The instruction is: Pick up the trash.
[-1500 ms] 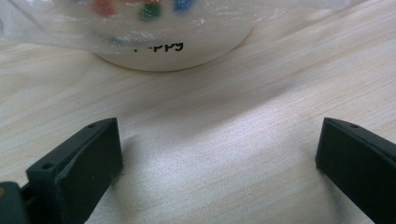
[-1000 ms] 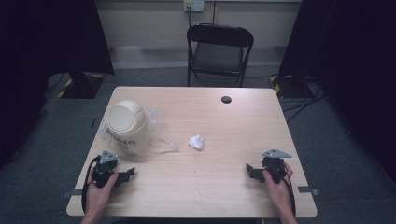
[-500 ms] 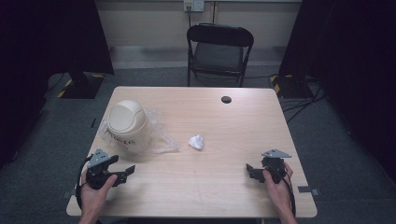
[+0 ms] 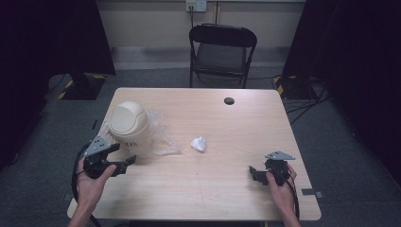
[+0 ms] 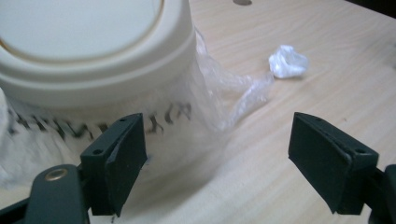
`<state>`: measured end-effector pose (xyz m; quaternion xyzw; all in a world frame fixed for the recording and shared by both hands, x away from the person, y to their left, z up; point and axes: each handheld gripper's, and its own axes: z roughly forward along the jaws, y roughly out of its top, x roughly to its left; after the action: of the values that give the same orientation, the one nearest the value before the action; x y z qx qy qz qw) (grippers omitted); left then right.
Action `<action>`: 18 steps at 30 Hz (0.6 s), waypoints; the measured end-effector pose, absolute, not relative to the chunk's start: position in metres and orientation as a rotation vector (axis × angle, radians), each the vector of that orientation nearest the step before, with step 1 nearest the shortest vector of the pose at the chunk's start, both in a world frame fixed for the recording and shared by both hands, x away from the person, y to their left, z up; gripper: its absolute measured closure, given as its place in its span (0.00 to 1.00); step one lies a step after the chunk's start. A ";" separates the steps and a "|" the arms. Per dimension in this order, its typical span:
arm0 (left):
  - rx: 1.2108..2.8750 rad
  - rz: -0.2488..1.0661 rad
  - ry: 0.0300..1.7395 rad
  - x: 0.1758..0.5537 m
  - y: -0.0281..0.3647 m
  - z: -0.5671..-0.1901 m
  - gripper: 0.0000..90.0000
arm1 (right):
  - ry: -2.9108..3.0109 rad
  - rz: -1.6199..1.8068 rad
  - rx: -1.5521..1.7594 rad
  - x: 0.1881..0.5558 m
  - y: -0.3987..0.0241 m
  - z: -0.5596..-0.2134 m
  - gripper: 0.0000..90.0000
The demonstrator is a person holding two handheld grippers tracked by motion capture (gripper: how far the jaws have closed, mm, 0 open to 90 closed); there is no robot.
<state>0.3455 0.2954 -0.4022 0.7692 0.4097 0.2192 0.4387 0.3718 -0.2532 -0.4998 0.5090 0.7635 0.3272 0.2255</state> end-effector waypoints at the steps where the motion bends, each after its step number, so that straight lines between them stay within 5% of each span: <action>1: 1.900 0.553 1.010 0.349 0.294 -0.397 0.21 | 2.106 0.902 1.404 0.372 -0.253 -0.500 0.12; 18: 1.924 0.585 1.006 0.393 0.288 -0.382 0.18 | 2.106 0.903 1.403 0.372 -0.253 -0.500 0.12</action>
<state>0.3926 0.2876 -0.3818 0.7718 0.4036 0.2345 0.4318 0.3718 -0.2532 -0.4998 0.5087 0.7638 0.3273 0.2253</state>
